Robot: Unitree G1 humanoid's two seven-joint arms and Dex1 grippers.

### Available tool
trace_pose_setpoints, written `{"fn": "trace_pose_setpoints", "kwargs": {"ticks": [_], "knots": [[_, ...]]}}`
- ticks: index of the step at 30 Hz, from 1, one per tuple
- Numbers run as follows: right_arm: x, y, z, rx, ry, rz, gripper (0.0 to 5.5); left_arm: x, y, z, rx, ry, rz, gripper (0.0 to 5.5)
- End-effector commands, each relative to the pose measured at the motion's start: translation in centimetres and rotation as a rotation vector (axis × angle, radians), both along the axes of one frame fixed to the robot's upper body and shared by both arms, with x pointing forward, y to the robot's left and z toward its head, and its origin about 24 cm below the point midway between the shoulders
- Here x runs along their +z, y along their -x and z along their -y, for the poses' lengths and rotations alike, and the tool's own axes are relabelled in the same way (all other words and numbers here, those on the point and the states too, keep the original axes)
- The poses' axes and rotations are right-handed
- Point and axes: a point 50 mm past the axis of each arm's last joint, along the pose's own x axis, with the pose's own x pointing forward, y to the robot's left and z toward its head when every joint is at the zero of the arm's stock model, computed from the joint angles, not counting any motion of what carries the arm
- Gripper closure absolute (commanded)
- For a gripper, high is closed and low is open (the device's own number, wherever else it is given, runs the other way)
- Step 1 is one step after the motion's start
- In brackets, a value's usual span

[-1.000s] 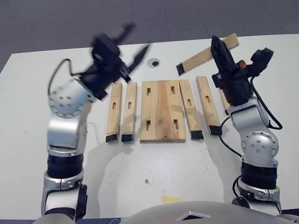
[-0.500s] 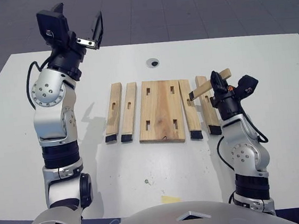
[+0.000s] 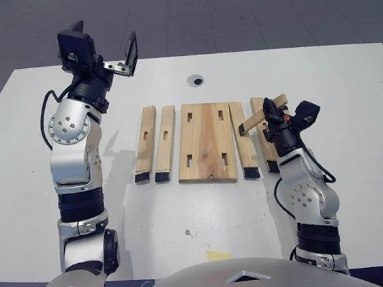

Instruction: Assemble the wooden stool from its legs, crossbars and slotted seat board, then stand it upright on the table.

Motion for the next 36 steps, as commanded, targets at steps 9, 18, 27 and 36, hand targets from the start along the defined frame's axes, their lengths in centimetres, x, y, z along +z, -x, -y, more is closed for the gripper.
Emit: {"fn": "trace_pose_setpoints", "kwargs": {"ticks": [9, 18, 27, 36], "knots": [[-1.4, -0.2, -0.9, 0.021, 0.294, -0.071, 5.07, -1.0, -0.1, 0.3, -0.007, -0.029, -0.022, 0.1], [-4.6, 1.0, -1.3, 0.075, 0.513, -0.198, 5.07, -0.6, -0.1, 0.1, 0.003, -0.077, -0.001, 0.1], [-7.0, 1.5, -1.0, 0.091, 0.412, -0.26, 5.07, -0.7, -0.3, 0.0, 0.005, -0.094, -0.002, 0.1], [-5.5, 0.2, -0.7, 0.082, 0.316, -0.252, 5.07, -0.4, -0.1, 0.3, 0.014, -0.116, 0.018, 0.1]]}}
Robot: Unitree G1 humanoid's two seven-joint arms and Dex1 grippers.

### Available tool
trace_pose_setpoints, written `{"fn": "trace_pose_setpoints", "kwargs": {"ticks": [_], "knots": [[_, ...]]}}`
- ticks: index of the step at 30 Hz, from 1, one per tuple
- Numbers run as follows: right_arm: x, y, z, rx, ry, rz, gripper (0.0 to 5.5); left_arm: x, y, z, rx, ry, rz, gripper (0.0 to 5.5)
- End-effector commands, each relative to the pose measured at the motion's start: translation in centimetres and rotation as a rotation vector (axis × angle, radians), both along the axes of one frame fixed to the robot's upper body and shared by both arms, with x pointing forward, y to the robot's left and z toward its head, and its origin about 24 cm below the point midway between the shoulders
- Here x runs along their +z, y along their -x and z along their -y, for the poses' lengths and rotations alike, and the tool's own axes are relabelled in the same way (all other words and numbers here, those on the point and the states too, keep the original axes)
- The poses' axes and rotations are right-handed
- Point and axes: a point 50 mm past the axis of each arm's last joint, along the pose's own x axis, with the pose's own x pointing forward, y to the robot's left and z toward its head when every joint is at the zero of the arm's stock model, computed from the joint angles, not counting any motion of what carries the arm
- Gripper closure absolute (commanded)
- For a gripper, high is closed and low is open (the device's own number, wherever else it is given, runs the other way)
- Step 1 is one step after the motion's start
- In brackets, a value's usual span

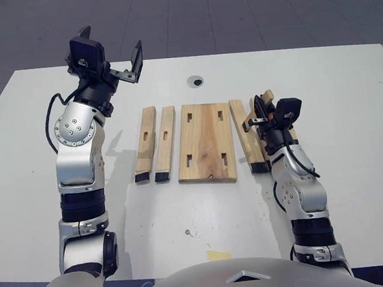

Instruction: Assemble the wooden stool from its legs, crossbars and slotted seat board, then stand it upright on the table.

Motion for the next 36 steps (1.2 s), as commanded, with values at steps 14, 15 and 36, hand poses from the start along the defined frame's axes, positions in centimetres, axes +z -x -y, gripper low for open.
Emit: {"fn": "trace_pose_setpoints", "kwargs": {"ticks": [14, 15, 36], "knots": [[-1.5, -0.2, 2.3, 0.115, 0.186, -0.156, 5.07, -0.8, 1.5, 0.4, 0.088, 0.01, 0.028, 0.1], [-1.2, -0.5, 2.2, 0.117, 0.183, -0.144, 5.07, -1.0, 1.5, 0.4, 0.091, 0.01, 0.026, 0.1], [16.0, -5.9, 1.1, 0.181, 0.147, 0.345, 1.89, -1.4, 1.0, 0.9, 0.112, 0.059, 0.042, 0.1]]}}
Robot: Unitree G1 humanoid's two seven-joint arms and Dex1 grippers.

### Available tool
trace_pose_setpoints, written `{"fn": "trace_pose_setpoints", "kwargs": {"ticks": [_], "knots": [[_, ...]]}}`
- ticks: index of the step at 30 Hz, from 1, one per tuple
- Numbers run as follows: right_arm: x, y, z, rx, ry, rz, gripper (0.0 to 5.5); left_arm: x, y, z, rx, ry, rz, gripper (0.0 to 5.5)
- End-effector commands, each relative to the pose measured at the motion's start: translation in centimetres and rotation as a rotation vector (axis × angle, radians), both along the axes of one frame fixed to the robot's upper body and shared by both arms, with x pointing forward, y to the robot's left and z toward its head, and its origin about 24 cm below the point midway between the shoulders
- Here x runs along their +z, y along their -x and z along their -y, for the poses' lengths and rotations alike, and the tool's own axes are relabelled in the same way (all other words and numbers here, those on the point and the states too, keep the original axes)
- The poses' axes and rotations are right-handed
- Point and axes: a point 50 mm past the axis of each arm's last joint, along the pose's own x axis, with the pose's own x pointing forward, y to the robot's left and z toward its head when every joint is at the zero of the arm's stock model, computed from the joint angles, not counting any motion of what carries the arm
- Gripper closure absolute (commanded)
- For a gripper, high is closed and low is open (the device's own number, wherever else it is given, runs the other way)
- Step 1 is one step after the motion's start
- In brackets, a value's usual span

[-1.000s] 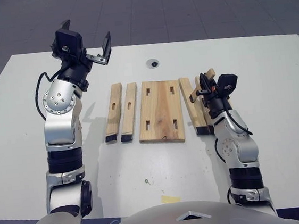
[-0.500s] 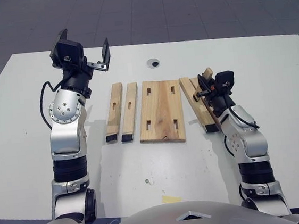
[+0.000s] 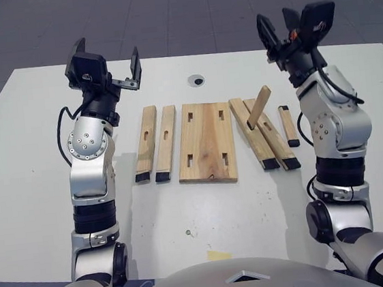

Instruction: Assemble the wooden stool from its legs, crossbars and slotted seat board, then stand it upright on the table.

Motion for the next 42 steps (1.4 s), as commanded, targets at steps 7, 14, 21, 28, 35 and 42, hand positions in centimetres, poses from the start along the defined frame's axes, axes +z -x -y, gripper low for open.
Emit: {"fn": "trace_pose_setpoints", "kwargs": {"ticks": [7, 14, 21, 28, 35, 42], "knots": [[-1.3, 0.5, -1.0, 0.041, 0.0, -0.048, 0.81, -0.1, -0.4, 0.3, -0.006, -0.004, 0.007, 0.1], [-5.0, 0.8, -1.5, 0.051, 0.005, -0.157, 0.13, 0.0, -0.5, 0.7, -0.022, -0.01, 0.006, 0.1], [-3.4, 0.5, -1.7, 0.052, 0.031, -0.088, 0.13, 0.1, -0.6, 0.7, -0.027, -0.013, 0.005, 0.1], [2.2, 0.5, -1.6, 0.055, -0.009, 0.088, 0.13, 0.5, -0.6, 0.7, -0.024, -0.01, 0.025, 0.1], [-2.6, -0.1, -1.8, 0.089, 0.005, -0.093, 0.13, 0.0, -0.6, 0.7, -0.017, -0.011, 0.011, 0.1], [-13.3, 0.7, -0.2, 0.123, 0.166, -0.425, 0.13, -0.8, -0.4, 0.8, -0.012, 0.026, -0.025, 0.1]]}}
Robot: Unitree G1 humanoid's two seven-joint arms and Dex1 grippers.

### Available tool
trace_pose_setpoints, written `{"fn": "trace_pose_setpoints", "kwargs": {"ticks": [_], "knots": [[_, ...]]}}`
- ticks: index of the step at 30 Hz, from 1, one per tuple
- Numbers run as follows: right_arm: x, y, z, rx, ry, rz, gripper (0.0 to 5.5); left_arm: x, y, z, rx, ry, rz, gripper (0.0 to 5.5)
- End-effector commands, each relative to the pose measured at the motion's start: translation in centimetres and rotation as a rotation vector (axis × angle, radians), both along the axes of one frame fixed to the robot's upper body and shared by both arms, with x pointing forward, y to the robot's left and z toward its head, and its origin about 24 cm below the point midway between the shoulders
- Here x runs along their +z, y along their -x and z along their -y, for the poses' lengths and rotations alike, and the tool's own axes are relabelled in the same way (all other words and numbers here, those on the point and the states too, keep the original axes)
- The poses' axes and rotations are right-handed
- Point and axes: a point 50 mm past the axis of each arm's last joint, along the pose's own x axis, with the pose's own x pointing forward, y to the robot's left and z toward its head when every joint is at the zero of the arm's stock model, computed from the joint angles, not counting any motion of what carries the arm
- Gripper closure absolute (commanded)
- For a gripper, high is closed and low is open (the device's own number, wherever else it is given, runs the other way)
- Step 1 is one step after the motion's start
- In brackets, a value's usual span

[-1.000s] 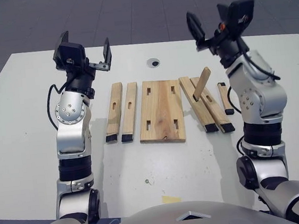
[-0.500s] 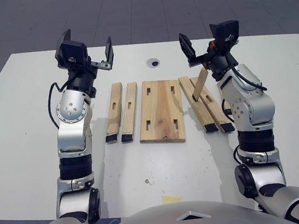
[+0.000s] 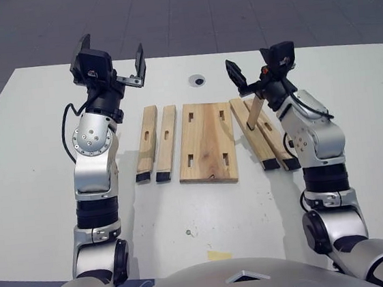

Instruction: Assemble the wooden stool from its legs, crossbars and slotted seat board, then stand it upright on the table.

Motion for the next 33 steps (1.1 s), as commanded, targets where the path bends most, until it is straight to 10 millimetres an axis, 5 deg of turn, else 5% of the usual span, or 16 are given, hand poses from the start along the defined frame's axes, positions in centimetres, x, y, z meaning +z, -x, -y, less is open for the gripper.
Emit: {"fn": "trace_pose_setpoints", "kwargs": {"ticks": [1, 11, 15, 17, 19, 25, 33], "knots": [[-5.3, 0.7, 1.2, -0.014, 0.098, -0.183, 0.13, -0.9, 0.2, 0.1, 0.01, 0.037, -0.04, 0.1], [2.6, -0.5, 2.5, 0.025, -0.119, 0.089, 0.13, -2.0, 0.8, 0.8, 0.009, 0.084, -0.075, 0.1], [8.2, 0.9, 3.7, 0.1, -0.237, 0.325, 0.13, -2.2, 1.0, 0.5, 0.016, 0.084, -0.07, 0.1], [8.9, 2.0, 3.9, 0.138, -0.268, 0.349, 0.13, -1.8, 1.1, 0.3, 0.018, 0.086, -0.049, 0.1], [7.4, 3.4, 4.0, 0.182, -0.249, 0.286, 0.13, -1.3, 1.2, 0.1, 0.023, 0.081, -0.025, 0.1], [-1.5, 8.1, 4.7, 0.149, -0.114, -0.015, 0.13, -1.7, 2.0, -2.5, 0.095, 0.025, -0.042, 0.1], [-5.8, 11.8, 2.7, 0.158, -0.04, -0.255, 0.13, -2.0, 2.3, -4.1, 0.108, -0.06, -0.077, 0.1]]}}
